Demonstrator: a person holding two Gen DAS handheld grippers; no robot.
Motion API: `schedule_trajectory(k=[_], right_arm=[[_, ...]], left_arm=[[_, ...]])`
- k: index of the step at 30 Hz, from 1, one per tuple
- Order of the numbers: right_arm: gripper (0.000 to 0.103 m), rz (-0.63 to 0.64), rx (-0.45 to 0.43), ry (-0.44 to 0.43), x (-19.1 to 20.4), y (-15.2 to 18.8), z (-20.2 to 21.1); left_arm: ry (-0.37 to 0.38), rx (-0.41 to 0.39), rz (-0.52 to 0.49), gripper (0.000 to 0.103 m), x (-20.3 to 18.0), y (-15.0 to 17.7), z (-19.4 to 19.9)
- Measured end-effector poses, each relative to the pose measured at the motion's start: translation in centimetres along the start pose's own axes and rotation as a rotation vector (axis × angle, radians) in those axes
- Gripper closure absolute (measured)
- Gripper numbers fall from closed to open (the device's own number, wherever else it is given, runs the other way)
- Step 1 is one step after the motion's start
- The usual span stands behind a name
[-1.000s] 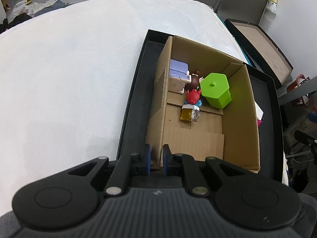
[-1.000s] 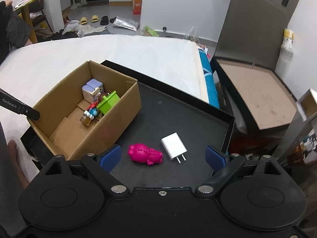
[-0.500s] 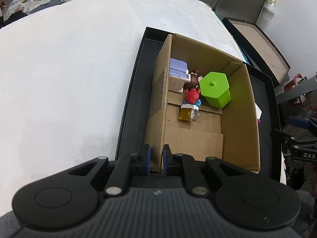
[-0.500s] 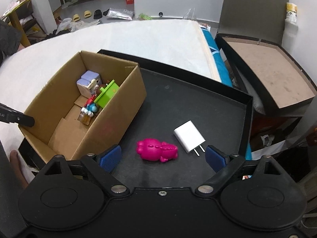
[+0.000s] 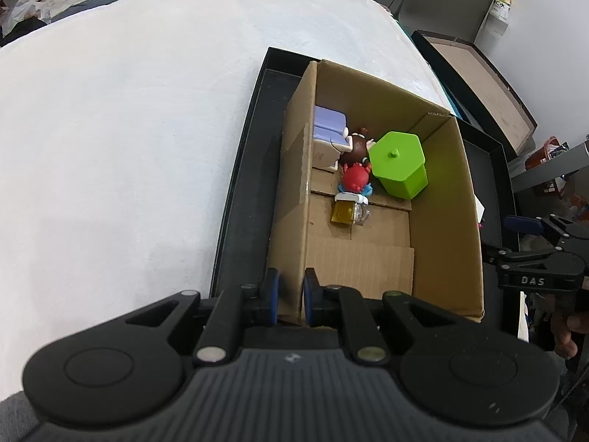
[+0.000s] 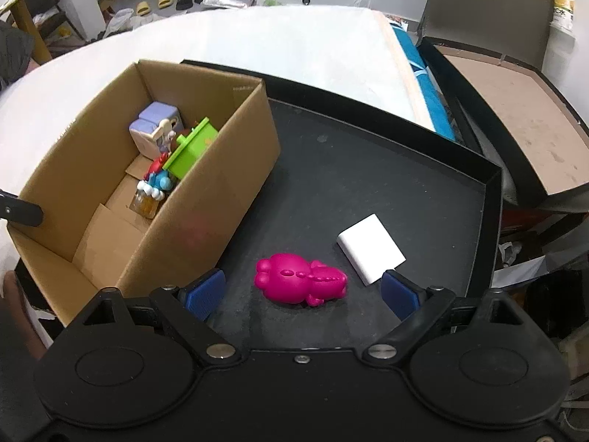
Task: Organize rigid objects
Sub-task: 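Move the right tool back over the tray to the pink pig toy, then grasp the pink pig toy with the right tool and lift it, then carry the pink pig into the box with the right tool and release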
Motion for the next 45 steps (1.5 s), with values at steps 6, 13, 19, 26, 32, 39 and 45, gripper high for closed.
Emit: schedule_trajectory(k=[6,13,19,26,32,39,45], right_arm=[[0.012,0.019,0.018,0.006,0.3,-0.2,-1.0],[0.018,0.005,0.032,0.018,-0.5,-0.5,-2.3],[0.036,-0.019,0.037,-0.015,-1.1,-0.1,-3.0],[0.039,-0.012,0.029,-0.021,-1.2,0.4,-1.7],[0.039,0.017,0.010,-0.005,-0.9,0.5,0.2],[0.039,0.050,-0.007,0.003,-0.3,0.4,2.1],[0.039,0.114,-0.029,0.015,0.9,0.0,4.0]], left_arm=[[0.005,0.000,0.000,0.091,0.1,0.1,0.0],[0.008,0.001,0.005,0.091,0.2,0.1,0.0],[0.004,0.000,0.000,0.091,0.1,0.1,0.1],[-0.006,-0.002,-0.005,0.091,0.0,0.1,0.2],[-0.008,-0.008,-0.012,0.091,-0.1,0.3,0.2],[-0.013,-0.010,-0.026,0.091,-0.2,0.3,0.3],[-0.013,-0.016,-0.029,0.091,-0.3,0.4,0.4]])
Point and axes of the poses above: each gripper's, at about its wrist camera, not at the fingertips, and z roughly against the way its jaws point, x to its left, y to its underside, the point moved 1 cm from there along -z, roughly the way its jaws point, and after that the axes turned 10 degrees about -y, right-handed, at the moved point
